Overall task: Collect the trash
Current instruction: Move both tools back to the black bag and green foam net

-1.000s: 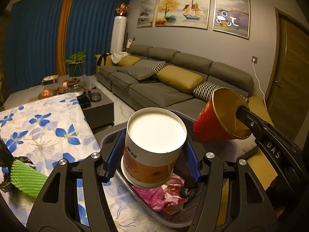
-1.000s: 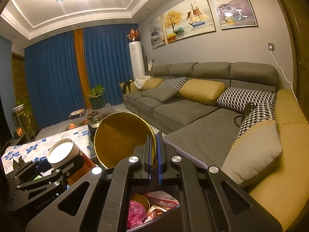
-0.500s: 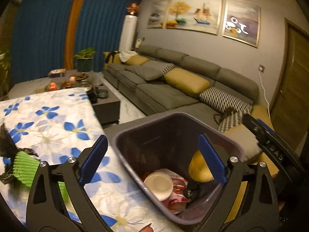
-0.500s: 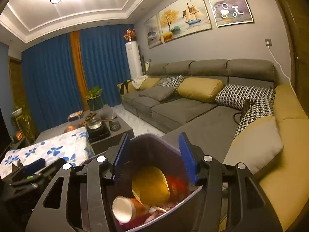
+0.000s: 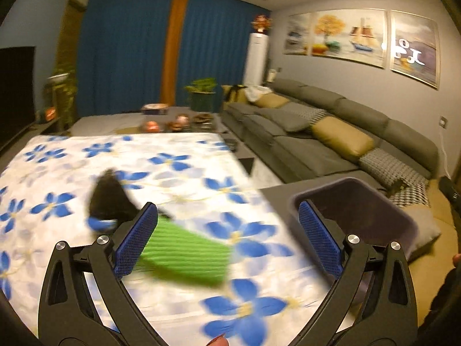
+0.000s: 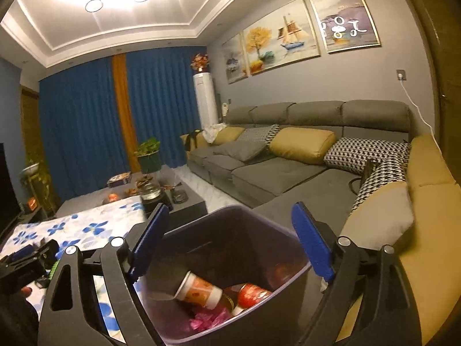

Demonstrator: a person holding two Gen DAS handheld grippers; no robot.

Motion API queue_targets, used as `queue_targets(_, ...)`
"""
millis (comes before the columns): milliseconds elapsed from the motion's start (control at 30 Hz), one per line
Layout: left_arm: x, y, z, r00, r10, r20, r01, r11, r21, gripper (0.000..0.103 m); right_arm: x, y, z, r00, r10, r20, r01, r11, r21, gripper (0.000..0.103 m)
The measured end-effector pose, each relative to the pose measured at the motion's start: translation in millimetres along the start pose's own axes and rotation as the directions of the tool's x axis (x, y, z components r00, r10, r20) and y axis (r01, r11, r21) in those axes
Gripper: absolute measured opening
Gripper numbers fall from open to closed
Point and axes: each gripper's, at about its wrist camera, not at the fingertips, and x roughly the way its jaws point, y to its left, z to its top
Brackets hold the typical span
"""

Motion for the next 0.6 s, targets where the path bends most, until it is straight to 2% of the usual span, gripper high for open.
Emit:
queue_targets(267,-26,79,-9,0.989,0.146,0.001,-0.146,0.987,-0.063,0.097,-4,63,-22,0.990,0.125,-0.071,-0.131,0.989,-0.075,0.085)
queue_targets(433,-41,121,-13,0.973,0.229,0.001,-0.228,0.969,-0.096,0.097,4,113,-41,0.970,0.201,-0.140,-0.218,0.968,-0.120,0.085)
queue_targets(600,-51,155,-15,0.960,0.279,-0.003,-0.277,0.952,-0.130,0.097,15,159,-63,0.943,0.253,-0.218,-0.291,0.942,-0.166,0.085)
